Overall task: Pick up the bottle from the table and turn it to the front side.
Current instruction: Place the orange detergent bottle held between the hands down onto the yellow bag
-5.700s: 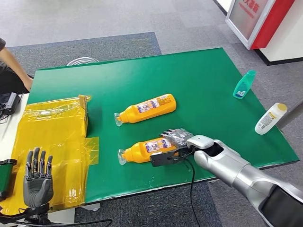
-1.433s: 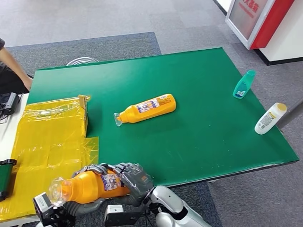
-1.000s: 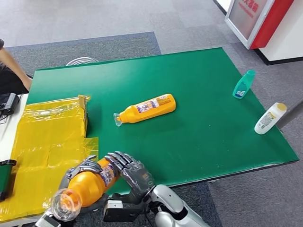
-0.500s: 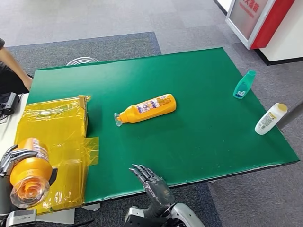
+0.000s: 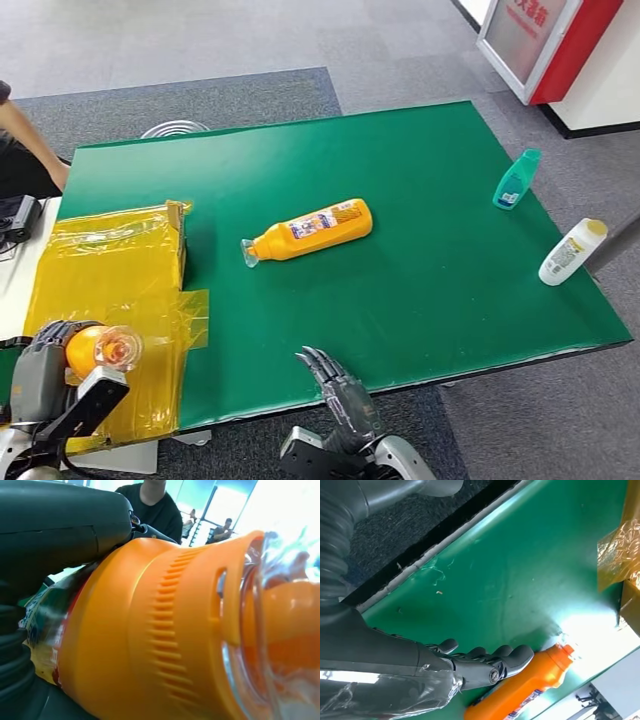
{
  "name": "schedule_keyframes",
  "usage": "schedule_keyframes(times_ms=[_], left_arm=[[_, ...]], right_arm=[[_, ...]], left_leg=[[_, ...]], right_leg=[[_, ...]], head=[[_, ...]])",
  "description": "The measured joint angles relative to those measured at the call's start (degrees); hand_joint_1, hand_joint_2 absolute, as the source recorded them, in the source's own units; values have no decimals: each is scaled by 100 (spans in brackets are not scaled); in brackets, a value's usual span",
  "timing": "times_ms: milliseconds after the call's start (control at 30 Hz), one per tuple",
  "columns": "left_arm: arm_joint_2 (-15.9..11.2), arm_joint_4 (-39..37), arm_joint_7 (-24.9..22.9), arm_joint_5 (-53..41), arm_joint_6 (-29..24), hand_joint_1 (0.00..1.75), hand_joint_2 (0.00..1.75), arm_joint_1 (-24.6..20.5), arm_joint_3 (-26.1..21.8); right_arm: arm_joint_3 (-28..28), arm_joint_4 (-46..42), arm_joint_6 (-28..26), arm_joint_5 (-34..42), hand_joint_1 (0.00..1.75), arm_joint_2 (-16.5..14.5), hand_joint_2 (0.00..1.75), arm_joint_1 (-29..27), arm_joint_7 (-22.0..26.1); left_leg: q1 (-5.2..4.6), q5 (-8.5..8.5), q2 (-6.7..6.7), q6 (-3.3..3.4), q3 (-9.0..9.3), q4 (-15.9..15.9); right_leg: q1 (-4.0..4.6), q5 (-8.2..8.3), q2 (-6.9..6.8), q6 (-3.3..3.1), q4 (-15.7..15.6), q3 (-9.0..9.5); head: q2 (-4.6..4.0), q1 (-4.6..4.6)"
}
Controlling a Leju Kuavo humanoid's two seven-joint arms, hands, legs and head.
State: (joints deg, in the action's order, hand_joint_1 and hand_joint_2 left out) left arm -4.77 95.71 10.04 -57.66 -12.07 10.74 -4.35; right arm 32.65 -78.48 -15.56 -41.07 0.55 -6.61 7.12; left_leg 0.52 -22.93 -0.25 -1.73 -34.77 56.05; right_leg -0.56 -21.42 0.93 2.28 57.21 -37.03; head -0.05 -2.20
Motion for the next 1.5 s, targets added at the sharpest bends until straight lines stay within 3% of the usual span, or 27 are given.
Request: schedule_keyframes(times_ms=[667, 867, 1033, 1300, 1500], left_arm=[[-709, -632, -534, -977, -94, 175, 175, -797, 403], [-904, -1056, -848, -1343, 162, 175, 175, -1308, 667], [-933, -1763, -942, -1408, 189, 175, 175, -1619, 850], [-943, -2406, -960, -1494, 122, 175, 175, -1748, 934], [-808, -2922, -807, -1443, -144, 175, 175, -2000, 1020]], right_arm=[[255, 703, 317, 92, 0, -52, 175, 360, 110], [279, 842, 400, 147, 0, -112, 175, 462, 214], [291, 1016, 465, 197, 0, -170, 175, 539, 277], [297, 1171, 508, 217, 0, -196, 175, 575, 324], [346, 1303, 585, 243, 0, -226, 175, 674, 383]], left_leg=[[0, 4, 0, -1, 1, 0], [0, 6, -1, -3, 1, 0], [0, 3, 6, -9, 7, 0], [2, 2, 11, -11, 7, 0], [1, 7, 8, -6, 7, 0]], right_leg=[[0, 5, 0, -1, 1, 0], [0, 8, 0, -5, 1, 1], [0, 14, 10, -13, 3, -1], [2, 12, 16, -13, 3, -4], [2, 13, 10, -11, 3, 1]], head=[[1, 1], [1, 1], [1, 1], [1, 1], [1, 0]])
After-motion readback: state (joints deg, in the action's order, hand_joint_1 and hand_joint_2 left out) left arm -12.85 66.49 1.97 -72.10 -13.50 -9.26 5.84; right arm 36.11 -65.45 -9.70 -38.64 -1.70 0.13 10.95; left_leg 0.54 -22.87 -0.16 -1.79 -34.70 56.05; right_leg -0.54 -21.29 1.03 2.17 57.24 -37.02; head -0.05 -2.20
